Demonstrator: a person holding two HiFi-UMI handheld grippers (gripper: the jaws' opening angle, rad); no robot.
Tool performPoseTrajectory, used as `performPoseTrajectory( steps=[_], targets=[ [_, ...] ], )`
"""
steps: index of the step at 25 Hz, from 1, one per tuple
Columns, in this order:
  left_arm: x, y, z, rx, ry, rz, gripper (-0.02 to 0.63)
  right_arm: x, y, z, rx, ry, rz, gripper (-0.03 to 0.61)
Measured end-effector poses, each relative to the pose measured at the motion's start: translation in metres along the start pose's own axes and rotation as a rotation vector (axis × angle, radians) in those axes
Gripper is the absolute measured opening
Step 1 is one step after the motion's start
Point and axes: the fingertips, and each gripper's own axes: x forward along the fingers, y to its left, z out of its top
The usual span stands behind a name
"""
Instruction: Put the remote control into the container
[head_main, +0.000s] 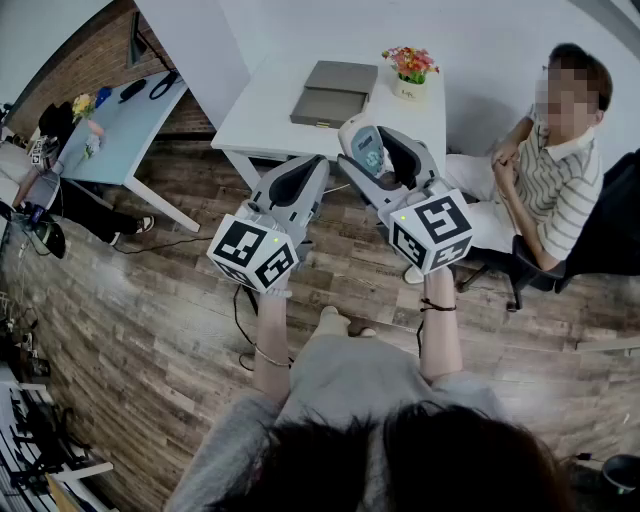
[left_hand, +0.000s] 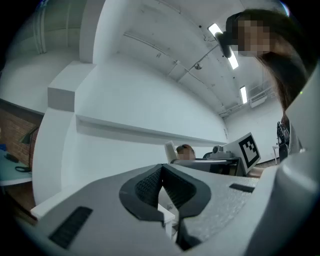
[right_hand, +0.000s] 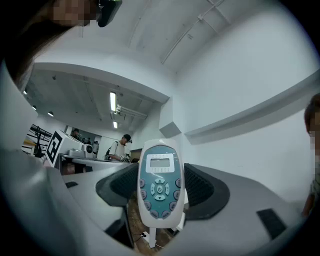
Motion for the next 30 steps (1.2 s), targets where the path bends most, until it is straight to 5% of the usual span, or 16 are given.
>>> performPoseTrajectory(
  steps=[30],
  targets=[
    [0.011, 0.001, -0.017, -0.008, 0.056, 0.009, 0.003, 0.006, -0.016, -0.019, 0.053, 0.032, 0.003, 0.285]
  ],
)
